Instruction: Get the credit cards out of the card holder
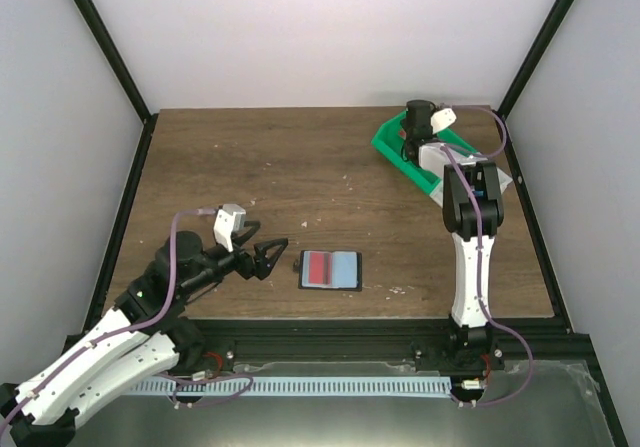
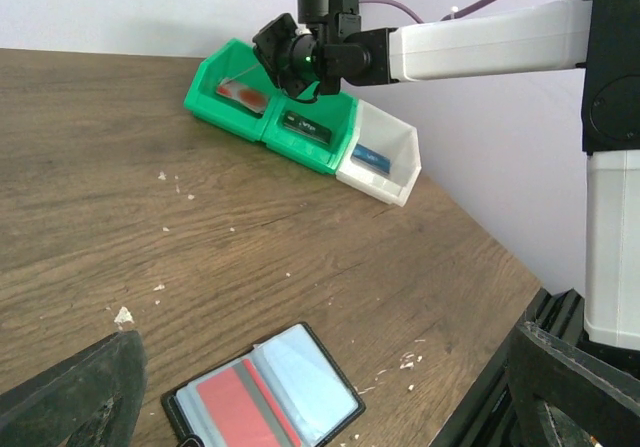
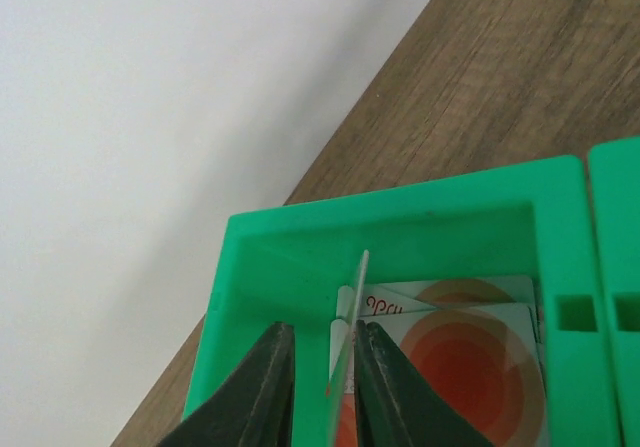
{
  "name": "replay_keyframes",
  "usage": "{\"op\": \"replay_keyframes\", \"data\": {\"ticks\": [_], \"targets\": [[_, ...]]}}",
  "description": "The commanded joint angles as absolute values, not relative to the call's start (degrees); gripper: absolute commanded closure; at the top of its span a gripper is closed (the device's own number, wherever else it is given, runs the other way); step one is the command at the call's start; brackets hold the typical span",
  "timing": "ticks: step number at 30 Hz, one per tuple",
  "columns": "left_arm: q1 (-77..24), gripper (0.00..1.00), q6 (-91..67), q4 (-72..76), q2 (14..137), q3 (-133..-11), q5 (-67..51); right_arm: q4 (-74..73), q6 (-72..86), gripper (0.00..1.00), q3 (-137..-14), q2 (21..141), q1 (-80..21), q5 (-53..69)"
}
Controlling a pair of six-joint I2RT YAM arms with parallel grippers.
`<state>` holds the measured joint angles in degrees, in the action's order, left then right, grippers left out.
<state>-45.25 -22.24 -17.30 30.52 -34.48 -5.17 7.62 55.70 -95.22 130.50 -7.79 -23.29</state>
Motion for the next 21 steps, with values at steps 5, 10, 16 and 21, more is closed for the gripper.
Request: {"op": "replay_keyframes", "data": {"ticks": [5,10,16,21], "targets": [[-45.0,0.00,-21.9,-17.2,30.5,-34.1,-4.6,3.4,55.5,0.71,-95.7,127.3,-7.4,-25.0],[-44.9,0.00,-22.0,-17.5,30.5,-34.1,-4.2,0.0,56.7,0.60,-93.3,123.5,-7.4,-25.9],[-45.0,0.00,-22.1,-17.6,30.5,-34.0,-3.1,-6.7,55.7,0.46,-94.8,118.4,-7.4,-24.8],[-44.8,0.00,-22.3,-17.9,31.3,-34.1,-2.0,-11.2,49.0,0.43,-94.5,111.8,-7.4,-16.4]]}}
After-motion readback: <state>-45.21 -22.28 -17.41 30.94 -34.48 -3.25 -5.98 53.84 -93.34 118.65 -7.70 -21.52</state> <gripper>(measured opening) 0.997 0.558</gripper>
